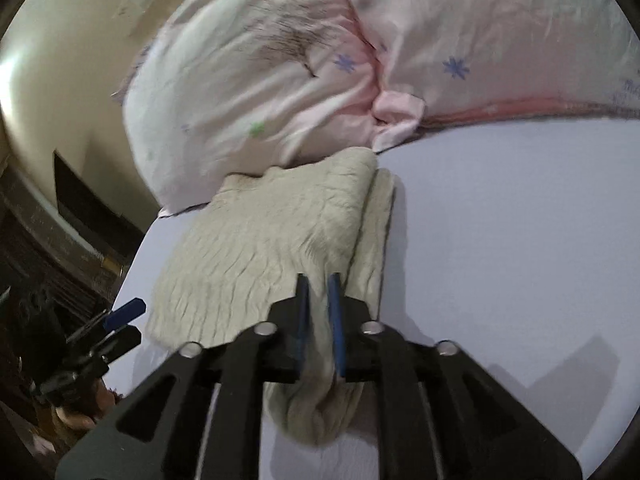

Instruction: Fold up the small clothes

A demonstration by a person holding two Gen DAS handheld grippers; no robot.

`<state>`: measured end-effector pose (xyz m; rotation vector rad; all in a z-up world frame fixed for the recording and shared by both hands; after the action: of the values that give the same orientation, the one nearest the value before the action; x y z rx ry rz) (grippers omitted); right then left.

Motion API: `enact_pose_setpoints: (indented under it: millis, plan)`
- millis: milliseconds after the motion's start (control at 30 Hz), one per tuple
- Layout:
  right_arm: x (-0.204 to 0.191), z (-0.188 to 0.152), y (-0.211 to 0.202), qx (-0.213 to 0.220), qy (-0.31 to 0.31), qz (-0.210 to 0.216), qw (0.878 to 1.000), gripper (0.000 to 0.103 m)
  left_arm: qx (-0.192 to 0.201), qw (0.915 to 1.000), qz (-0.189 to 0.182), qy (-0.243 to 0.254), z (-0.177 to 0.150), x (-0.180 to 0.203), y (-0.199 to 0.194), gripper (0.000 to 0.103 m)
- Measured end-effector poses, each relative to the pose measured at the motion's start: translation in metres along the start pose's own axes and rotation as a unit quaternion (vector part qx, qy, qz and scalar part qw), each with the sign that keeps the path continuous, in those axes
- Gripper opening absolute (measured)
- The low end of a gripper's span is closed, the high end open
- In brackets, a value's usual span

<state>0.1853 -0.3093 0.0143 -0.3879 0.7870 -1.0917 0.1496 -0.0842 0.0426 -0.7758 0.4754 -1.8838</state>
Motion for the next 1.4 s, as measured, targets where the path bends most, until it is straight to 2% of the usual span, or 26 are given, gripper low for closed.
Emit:
enact_pose_setpoints:
  millis: [33, 67, 100, 167, 233, 300, 333, 433, 567, 667, 1400]
  plan:
    - [-0.005, -0.004, -0.008, 0.009, -0.009, -0.007, 1.0, 0.043, -0.001, 0.9999, 0.012, -0.003, -0.005, -0.003, -0.004, 0.089]
    - [-0.012, -0.01, -0.014, 0.017, -0.015, -0.011, 1.0, 0.074, -0.003, 0.9994, 0.035, -0.006, -0.013, -0.007, -0.009, 0.094]
    - [-0.017, -0.019, -0.028, 0.032, -0.021, -0.02, 0.999, 0.095, -0.007, 0.9987, 0.05, -0.006, -0.018, -0.01, -0.01, 0.097]
    - [-0.028, -0.026, -0.04, 0.049, -0.032, -0.03, 0.998, 0.101, -0.024, 0.9947, 0.1, 0.0, -0.033, -0.016, -0.012, 0.102]
    - [-0.04, -0.044, -0.049, 0.044, -0.059, -0.068, 0.995, 0.101, -0.04, 0.9891, 0.142, 0.009, -0.044, -0.021, -0.008, 0.102]
    - [-0.047, -0.06, -0.036, -0.007, -0.085, -0.14, 0.986, 0.101, -0.06, 0.9838, 0.169, 0.015, -0.051, -0.024, 0.004, 0.102]
    - [-0.052, -0.067, -0.026, -0.031, -0.103, -0.166, 0.98, 0.101, -0.067, 0.9827, 0.172, 0.014, -0.053, -0.026, 0.007, 0.102]
    - [-0.063, -0.077, 0.002, -0.064, -0.137, -0.214, 0.965, 0.101, -0.085, 0.9811, 0.173, 0.01, -0.057, -0.03, 0.021, 0.102]
    - [-0.063, -0.073, 0.024, -0.07, -0.119, -0.223, 0.965, 0.101, -0.1, 0.9796, 0.175, -0.003, -0.061, -0.037, 0.033, 0.102]
    - [-0.059, -0.077, 0.039, -0.093, -0.092, -0.228, 0.965, 0.101, -0.087, 0.9804, 0.177, -0.006, -0.061, -0.039, 0.033, 0.102]
    - [-0.059, -0.081, 0.041, -0.085, -0.085, -0.232, 0.965, 0.101, -0.084, 0.981, 0.175, -0.001, -0.062, -0.038, 0.033, 0.102]
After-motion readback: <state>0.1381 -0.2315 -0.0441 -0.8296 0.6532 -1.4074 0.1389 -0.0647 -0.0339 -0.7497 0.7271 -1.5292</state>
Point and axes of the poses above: each gripper's, at about its wrist camera, not at the fingertips, and y roughly the way its jaws point, x to its right, z to its top, the point moved 6 cm from there along y, roughly the way its jaws point, and after that the axes turned 7 degrees about -y, right-handed, at the moved point
